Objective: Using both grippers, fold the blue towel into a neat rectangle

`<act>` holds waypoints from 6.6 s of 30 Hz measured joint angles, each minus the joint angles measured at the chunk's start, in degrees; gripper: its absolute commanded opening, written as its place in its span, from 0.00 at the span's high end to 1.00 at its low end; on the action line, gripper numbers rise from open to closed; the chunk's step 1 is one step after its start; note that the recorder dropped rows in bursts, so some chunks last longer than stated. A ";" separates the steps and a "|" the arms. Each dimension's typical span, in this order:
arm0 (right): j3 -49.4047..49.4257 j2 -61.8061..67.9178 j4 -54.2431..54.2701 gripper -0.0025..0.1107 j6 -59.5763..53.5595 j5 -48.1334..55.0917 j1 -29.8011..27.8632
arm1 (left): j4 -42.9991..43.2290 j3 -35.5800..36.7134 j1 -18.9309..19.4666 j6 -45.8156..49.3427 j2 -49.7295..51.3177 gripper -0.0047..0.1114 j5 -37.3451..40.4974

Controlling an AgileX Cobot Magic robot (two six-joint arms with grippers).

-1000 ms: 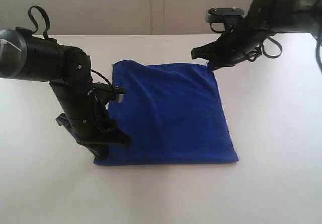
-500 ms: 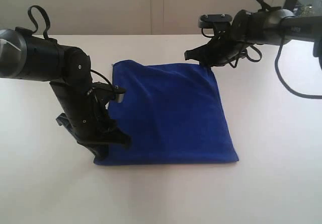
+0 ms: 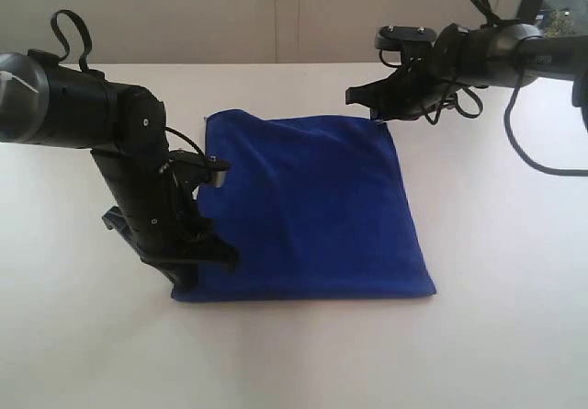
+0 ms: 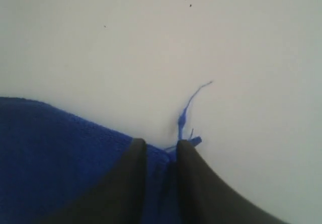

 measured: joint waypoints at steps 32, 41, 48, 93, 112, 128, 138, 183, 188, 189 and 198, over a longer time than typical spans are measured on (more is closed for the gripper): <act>-0.09 1.58 4.39 0.98 0.00 -0.09 -0.10 | -0.10 0.00 0.00 -0.18 0.00 0.96 -0.77; -0.09 1.12 1.17 0.98 -0.98 -0.71 -0.10 | -0.10 0.00 0.00 -0.18 0.00 0.96 -0.54; -0.09 0.62 -2.28 0.98 -1.11 -0.71 -0.10 | -0.10 0.00 0.00 -0.18 0.00 0.96 -0.54; -0.09 -2.73 -6.35 0.77 -1.22 0.35 -0.10 | -0.10 0.00 0.00 -0.24 0.00 0.96 -0.44; -0.12 -1.20 -6.02 0.98 -2.94 9.79 1.52 | -0.10 0.00 0.00 -0.35 0.00 0.96 -0.44; -0.12 -0.95 -14.42 0.98 -3.07 11.93 1.28 | -0.10 0.00 0.00 -0.39 -0.10 0.96 -0.44; -0.12 -6.97 -14.61 0.98 -3.07 14.03 1.28 | 2.66 -3.80 0.00 0.84 -8.14 0.96 -0.79; -0.12 -0.23 -6.16 0.98 -11.52 10.23 1.61 | 1.32 -21.73 5.94 1.01 14.23 0.96 -8.31; -0.12 -0.23 -6.29 0.98 -10.91 10.23 1.61 | 2.43 -21.73 5.94 1.10 14.23 0.96 -7.95; -0.12 -0.23 -6.29 0.98 -10.91 10.23 1.61 | 2.54 -21.73 5.94 1.10 14.12 0.96 -7.95; -0.12 -5.86 -6.66 0.98 -9.52 11.02 1.61 | 4.33 -21.39 5.94 1.24 11.17 0.96 -8.91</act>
